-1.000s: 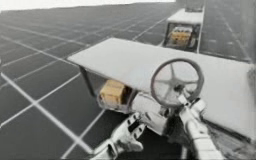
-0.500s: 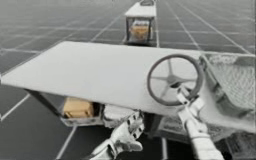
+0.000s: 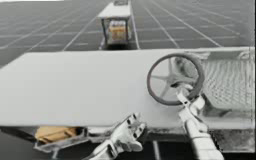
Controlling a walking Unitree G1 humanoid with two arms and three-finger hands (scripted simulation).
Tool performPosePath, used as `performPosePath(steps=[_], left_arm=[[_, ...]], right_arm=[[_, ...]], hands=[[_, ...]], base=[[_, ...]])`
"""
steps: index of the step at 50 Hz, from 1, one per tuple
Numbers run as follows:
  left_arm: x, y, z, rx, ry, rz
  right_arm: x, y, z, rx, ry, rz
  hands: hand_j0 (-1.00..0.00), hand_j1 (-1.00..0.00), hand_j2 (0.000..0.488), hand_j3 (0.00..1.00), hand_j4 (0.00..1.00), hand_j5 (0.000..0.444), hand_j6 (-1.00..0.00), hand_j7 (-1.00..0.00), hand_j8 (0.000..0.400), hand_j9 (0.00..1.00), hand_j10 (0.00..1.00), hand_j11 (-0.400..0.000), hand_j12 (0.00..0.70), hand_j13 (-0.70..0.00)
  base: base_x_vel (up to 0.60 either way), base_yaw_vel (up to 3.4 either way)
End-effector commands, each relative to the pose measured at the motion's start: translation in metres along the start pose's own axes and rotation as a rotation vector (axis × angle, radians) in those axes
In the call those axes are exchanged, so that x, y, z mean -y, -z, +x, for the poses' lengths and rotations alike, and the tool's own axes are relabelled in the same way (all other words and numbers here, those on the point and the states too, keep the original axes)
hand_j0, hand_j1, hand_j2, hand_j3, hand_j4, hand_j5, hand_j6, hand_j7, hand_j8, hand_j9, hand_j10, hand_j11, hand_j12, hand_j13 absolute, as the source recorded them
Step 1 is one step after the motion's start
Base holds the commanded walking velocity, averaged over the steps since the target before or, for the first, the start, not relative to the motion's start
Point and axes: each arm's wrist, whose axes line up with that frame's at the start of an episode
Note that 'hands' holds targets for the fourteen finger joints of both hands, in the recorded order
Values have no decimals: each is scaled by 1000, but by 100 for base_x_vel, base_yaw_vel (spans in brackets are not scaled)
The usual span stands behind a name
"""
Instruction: Pick up and drop off the object
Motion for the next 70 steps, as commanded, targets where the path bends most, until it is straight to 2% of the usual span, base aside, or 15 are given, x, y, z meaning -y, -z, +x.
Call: performPosePath(steps=[1, 11, 25, 30, 35, 41, 42, 43, 44, 45, 46, 47, 48, 58, 70], left_arm=[[8, -110, 105, 206, -139, -28], [51, -102, 130, 187, -111, 47], [138, -58, 121, 179, 174, 164], [154, -42, 121, 125, 262, 227], [191, -19, 108, 62, 293, 314], [181, 4, 113, -1, 200, 318], [179, 2, 119, -17, 189, 308], [166, 0, 122, -25, 176, 290], [165, -4, 128, -13, 159, 271], [163, -3, 133, -35, 146, 251], [156, -1, 133, -44, 140, 225], [159, -5, 134, -41, 137, 229], [160, -5, 131, -44, 142, 220], [160, -25, 138, 25, 206, 173], [164, -68, 83, 501, 141, 193]], right_arm=[[-180, -44, 114, -34, -235, -48], [-140, -84, 136, -20, -211, 29], [-16, -366, 89, 508, -38, 79], [126, -468, 38, 687, 195, 196], [290, -438, 47, 623, 423, 336], [351, -339, 92, 412, 553, 359], [346, -328, 107, 385, 571, 342], [346, -323, 119, 349, 563, 298], [337, -319, 124, 334, 575, 265], [335, -319, 133, 311, 602, 238], [323, -323, 146, 310, 609, 213], [317, -326, 147, 283, 592, 189], [310, -322, 146, 282, 604, 181], [261, -294, 94, 309, 424, -59], [97, -198, -106, 839, -287, -530]], hands=[[0, 0, 0, 1000, 1000, 0, 0, 0, 0, 1000, 1000, -400, 0, -700], [0, 0, 0, 1000, 1000, 0, 0, 0, 0, 1000, 1000, -400, 0, -700], [0, 0, 0, 1000, 1000, 0, 0, 0, 0, 1000, 1000, -400, 0, -700], [0, 0, 0, 1000, 1000, 0, 0, 0, 0, 1000, 1000, -400, 0, -700], [0, 0, 0, 1000, 1000, 0, 0, 0, 0, 1000, 1000, -400, 0, -700], [0, 0, 0, 1000, 1000, 0, 0, 0, 0, 1000, 1000, -400, 0, -700], [0, 0, 0, 932, 1000, 34, 0, 0, 0, 1000, 1000, -400, 0, -700], [0, 0, 0, 211, 978, 383, 0, 0, 0, 1000, 1000, -400, 0, -700], [0, 0, 0, 0, 190, 95, 0, 0, 0, 1000, 1000, -400, 0, -700], [0, 0, 0, 0, 0, 0, 0, 0, 0, 932, 1000, -400, 0, -700], [0, 0, 0, 0, 0, 0, 0, 0, 0, 211, 978, -391, 0, -684], [0, 0, 0, 0, 0, 0, 0, 0, 0, 0, 190, -76, 0, -133], [0, 0, 0, 0, 0, 0, 0, 0, 0, 0, 0, 0, 0, 0], [0, 0, 0, 0, 0, 0, 0, 0, 0, 0, 0, 0, 0, 0], [0, 0, 0, 0, 0, 0, 0, 0, 0, 0, 0, 0, 0, 0]], base=[[0, 48], [0, 50], [0, 15], [0, -4], [0, -18], [0, -25], [0, -21], [0, -20], [0, -18], [0, -17], [0, -15], [0, -13], [0, -11], [0, -5], [0, -2]])
